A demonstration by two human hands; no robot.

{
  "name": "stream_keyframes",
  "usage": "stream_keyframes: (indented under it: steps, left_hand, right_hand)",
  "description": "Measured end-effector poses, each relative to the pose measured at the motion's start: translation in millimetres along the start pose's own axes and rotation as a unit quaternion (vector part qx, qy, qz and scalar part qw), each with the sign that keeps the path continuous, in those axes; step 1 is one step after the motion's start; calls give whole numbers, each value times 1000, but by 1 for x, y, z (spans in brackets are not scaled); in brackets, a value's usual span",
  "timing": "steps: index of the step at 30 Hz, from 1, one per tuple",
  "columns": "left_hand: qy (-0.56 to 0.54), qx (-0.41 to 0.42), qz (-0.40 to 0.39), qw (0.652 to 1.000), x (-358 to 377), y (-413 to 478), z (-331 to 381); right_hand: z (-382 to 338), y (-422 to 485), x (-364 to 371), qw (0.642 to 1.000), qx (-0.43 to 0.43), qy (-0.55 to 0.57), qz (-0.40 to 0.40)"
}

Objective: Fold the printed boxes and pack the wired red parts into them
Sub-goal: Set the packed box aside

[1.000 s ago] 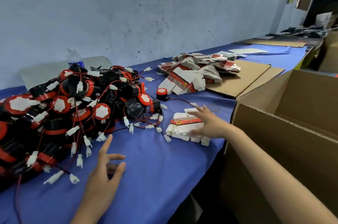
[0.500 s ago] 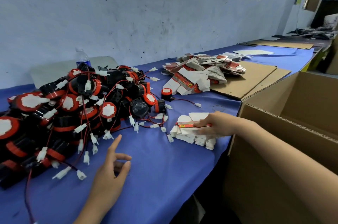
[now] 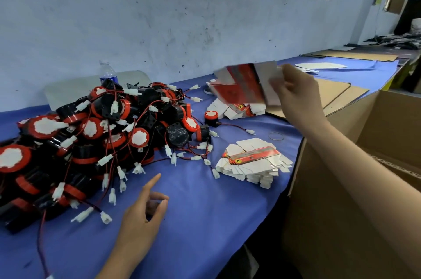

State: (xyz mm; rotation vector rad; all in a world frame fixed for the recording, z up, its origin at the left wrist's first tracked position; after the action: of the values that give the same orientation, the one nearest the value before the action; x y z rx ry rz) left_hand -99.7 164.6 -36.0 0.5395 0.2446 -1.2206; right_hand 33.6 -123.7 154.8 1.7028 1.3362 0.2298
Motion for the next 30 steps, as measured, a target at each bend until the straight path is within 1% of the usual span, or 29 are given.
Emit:
stream_keyframes:
  steps: [1, 2, 3, 4, 5, 6, 7, 9, 10, 12, 13, 14, 16, 19, 21, 23, 24, 26, 27, 28, 29, 30]
  left_hand:
    - [-15, -1, 3, 1000, 0, -1, 2]
    - [-36, -4, 9, 999, 1, -2, 4]
    - [-57, -11, 20, 998, 1, -4, 6]
    - [-71, -27, 37, 996, 2, -7, 8]
    - [-81, -46, 51, 994, 4, -10, 11]
    - [-88, -63, 52, 993, 4, -13, 14]
    - [-103, -74, 35, 991, 5, -15, 15]
    - [-137, -88, 6, 987, 4, -19, 17]
    - [-150, -94, 4, 984, 3, -21, 18]
    - [-171, -91, 2, 981, 0, -21, 18]
    - [-173, -81, -7, 982, -1, -20, 19]
    - [-169, -70, -18, 983, -2, -20, 20]
    - [-165, -54, -32, 984, -2, -20, 19]
    - [-162, -57, -37, 984, -1, -17, 12]
    - [-168, -41, -52, 984, -1, -17, 12]
    - [-157, -18, -57, 986, 1, -18, 12]
    - [-153, -8, -36, 988, 3, -18, 10]
    - [-147, 12, 36, 988, 2, -13, 8]
    - [-156, 40, 60, 985, 1, -9, 8]
    - [-177, 62, 81, 979, -1, -4, 8]
    - [-196, 59, 89, 975, -4, 0, 7]
    - [-215, 52, 81, 972, -7, 1, 8]
  right_hand:
    - [-8, -13, 11, 989, 82, 118, -31]
    - [-16, -32, 25, 954, 167, 236, -74]
    - [-22, -54, 43, 905, 244, 327, -117]
    - [-27, -77, 59, 866, 295, 374, -151]
    - [-30, -97, 74, 845, 322, 389, -175]
    - [-33, -114, 89, 834, 335, 392, -196]
    - [-35, -128, 101, 826, 338, 397, -214]
    - [-39, -143, 122, 825, 330, 386, -248]
    - [-39, -146, 128, 841, 309, 357, -263]
    - [-39, -146, 137, 903, 213, 237, -289]
    - [-38, -142, 138, 924, 158, 191, -291]
    - [-38, -137, 138, 933, 115, 178, -290]
    - [-40, -128, 135, 928, 85, 193, -306]
    - [-39, -122, 134, 928, 85, 159, -327]
    - [-37, -122, 134, 914, 113, 212, -326]
    - [-35, -123, 131, 905, 117, 250, -324]
    - [-34, -125, 129, 902, 115, 258, -327]
    - [-35, -134, 128, 887, 112, 287, -343]
    - [-37, -142, 128, 877, 102, 304, -359]
    - [-40, -152, 129, 863, 80, 315, -387]
    - [-45, -163, 130, 847, 54, 315, -425]
    - [-49, -175, 130, 831, 40, 313, -458]
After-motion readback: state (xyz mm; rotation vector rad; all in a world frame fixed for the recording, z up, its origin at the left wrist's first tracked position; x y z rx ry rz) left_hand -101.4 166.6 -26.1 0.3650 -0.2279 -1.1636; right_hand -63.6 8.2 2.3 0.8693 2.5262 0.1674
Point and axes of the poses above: each hand's wrist, its own y-axis towards the middle knuckle, its own x-axis out of the palm, z = x × y, the point moved 1 cm from there along y, towards the middle knuckle
